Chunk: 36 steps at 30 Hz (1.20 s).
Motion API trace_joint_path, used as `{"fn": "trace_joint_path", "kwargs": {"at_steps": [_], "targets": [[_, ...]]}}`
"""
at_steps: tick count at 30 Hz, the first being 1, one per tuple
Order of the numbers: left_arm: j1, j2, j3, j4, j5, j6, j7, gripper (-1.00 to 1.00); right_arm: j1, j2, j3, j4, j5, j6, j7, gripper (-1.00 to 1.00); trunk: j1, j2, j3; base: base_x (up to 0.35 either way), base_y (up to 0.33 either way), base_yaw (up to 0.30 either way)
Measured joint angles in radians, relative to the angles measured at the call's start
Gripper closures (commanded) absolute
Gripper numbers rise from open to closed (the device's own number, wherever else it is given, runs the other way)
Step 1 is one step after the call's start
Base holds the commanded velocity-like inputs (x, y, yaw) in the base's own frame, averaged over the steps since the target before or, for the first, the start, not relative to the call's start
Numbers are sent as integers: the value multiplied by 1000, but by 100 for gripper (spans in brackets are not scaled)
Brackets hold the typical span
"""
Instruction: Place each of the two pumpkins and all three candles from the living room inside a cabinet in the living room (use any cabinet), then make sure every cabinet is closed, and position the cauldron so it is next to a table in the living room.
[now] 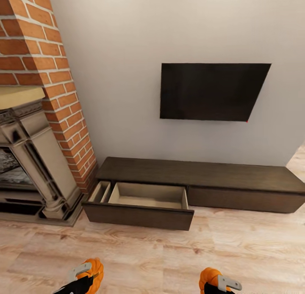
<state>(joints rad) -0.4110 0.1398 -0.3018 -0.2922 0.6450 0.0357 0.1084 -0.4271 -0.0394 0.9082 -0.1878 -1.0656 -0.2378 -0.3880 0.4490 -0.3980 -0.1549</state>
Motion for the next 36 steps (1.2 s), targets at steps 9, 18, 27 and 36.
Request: {"fn": "trace_joint_path", "kwargs": {"at_steps": [9,18,27,36], "targets": [[0,0,0,0,0,0,0,100,0,1,2,0,0,0,0,100,0,0,3,246,207,-196],[1,1,0,-1,-1,0,0,100,0,2,5,0,0,1,0,100,0,0,3,285,126,128],[0,0,0,-1,-2,-1,0,100,0,1,7,0,1,0,1,100,0,0,3,253,8,228],[0,-1,-1,-1,-3,-1,0,100,0,1,4,0,0,0,0,100,0,0,3,59,-18,18]]}}
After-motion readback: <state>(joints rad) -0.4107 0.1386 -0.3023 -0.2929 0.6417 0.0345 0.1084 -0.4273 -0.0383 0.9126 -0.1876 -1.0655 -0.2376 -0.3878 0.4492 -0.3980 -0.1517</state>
